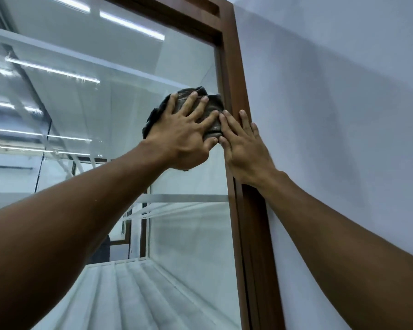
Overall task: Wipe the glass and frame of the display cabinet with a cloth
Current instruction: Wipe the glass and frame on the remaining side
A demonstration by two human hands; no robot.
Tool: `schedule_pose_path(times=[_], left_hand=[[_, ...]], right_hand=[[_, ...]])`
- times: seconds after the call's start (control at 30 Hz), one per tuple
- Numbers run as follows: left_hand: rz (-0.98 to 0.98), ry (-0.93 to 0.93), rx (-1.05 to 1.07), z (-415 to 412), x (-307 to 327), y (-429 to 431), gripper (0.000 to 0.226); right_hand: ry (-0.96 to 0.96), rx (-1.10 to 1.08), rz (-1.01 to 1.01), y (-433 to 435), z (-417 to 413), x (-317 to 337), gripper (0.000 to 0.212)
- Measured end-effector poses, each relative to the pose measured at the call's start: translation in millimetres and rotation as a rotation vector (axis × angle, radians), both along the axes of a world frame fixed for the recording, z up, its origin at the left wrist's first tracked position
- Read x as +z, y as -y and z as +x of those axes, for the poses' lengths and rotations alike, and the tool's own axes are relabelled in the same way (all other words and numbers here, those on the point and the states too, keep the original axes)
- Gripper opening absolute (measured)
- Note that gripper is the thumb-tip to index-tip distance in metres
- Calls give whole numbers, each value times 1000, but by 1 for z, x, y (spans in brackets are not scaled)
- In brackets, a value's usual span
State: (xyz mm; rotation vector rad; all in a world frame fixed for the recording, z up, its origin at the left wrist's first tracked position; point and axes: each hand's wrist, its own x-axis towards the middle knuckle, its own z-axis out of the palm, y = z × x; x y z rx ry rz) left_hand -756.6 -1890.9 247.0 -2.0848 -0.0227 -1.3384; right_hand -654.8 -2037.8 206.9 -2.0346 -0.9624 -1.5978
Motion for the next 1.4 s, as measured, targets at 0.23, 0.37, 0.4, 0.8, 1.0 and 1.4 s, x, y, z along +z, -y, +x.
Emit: schedule_pose_path(times=[0.23,0.37,0.4,0.8,1.0,1.4], left_hand=[[13,-12,-12,0,-39,1,69],[26,-28,-26,0,-57,2,70],[29,-35,-26,0,-62,3,70],[56,-78,-65,-2,-135,-1,76],[69,-83,-87,-2,-167,1,74],[94,-84,-117,-3,-216,2,72]], right_hand=[[11,6,47,-4,-4,-46,56],[13,-16,38,-1,-5,-63,56],[11,-19,28,1,-5,-68,56],[72,0,71,-4,0,-149,58],[113,-63,91,-6,2,-181,58],[147,-80,90,-4,4,-231,55]])
